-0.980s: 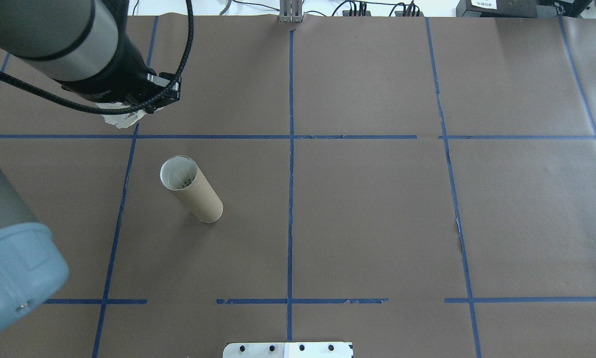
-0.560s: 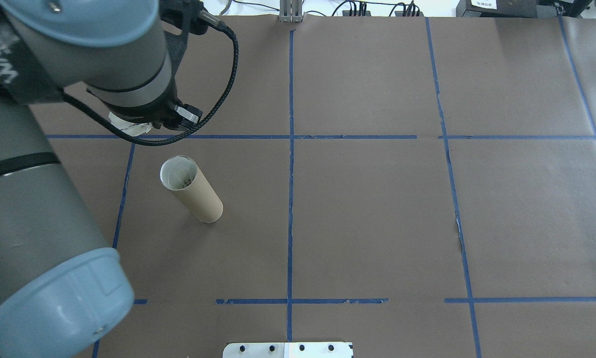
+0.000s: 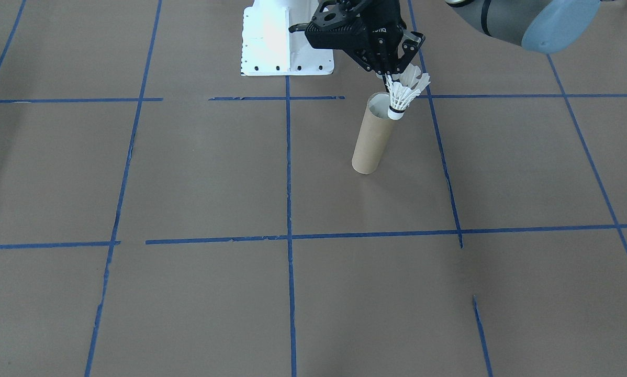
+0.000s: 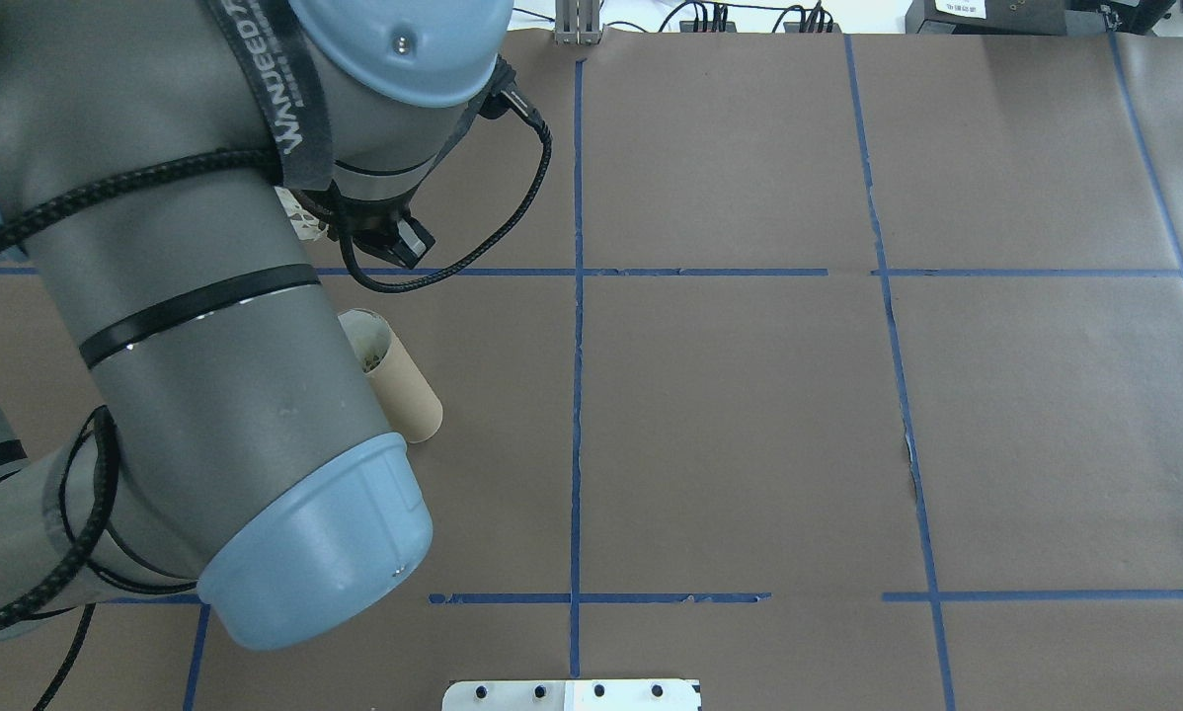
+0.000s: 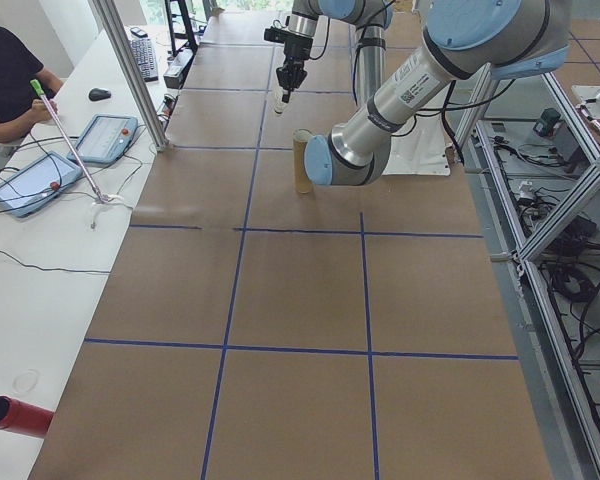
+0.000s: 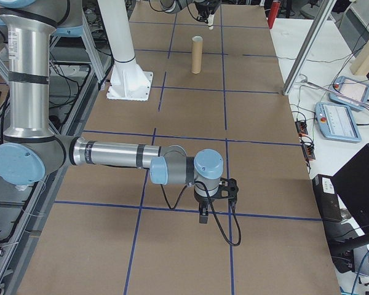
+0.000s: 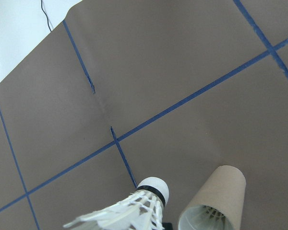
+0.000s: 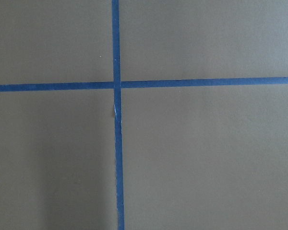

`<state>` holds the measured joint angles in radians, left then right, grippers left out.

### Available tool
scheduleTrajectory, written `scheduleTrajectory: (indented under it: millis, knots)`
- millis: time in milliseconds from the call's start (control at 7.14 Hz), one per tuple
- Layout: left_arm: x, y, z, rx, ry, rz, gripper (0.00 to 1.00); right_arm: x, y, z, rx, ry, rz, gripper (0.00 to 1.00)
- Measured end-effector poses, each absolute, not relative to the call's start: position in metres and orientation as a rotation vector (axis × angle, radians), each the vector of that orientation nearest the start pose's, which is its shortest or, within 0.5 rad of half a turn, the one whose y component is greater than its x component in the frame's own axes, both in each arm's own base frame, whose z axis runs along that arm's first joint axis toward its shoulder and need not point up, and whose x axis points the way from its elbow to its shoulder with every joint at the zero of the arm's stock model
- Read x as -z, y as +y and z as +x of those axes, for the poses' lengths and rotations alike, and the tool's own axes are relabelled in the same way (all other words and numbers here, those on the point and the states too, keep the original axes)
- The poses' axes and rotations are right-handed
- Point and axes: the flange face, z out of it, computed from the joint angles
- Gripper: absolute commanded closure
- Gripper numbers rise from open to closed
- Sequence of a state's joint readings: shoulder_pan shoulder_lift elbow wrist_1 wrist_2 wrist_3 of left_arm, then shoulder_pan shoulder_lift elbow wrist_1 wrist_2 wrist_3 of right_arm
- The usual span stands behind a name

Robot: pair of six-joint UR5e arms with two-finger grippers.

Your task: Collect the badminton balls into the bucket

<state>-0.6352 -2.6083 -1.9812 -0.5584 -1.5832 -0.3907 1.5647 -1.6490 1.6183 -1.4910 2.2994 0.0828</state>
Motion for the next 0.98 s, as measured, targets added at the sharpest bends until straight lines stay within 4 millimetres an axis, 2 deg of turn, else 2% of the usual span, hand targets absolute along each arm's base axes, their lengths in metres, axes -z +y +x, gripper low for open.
scheduleTrajectory:
  millis: [280, 560, 700, 980]
  knots:
    - [-0.046, -0.433, 0.368, -0.609, 0.268, 0.311, 1.0, -0.668, -0.462, 0.064, -0.055, -0.73, 0.014, 0.0]
    - [-0.053, -0.427, 0.372, -0.632, 0.296, 0.24, 1.0, -0.668, -0.462, 0.064, -0.055, -0.73, 0.014, 0.0]
    - [-0.056, -0.421, 0.375, -0.643, 0.315, 0.198, 1.0, -0.668, -0.462, 0.064, -0.055, -0.73, 0.014, 0.0]
    - [-0.061, -0.4, 0.396, -0.685, 0.334, 0.139, 1.0, -0.668, -0.462, 0.064, -0.055, -0.73, 0.014, 0.0]
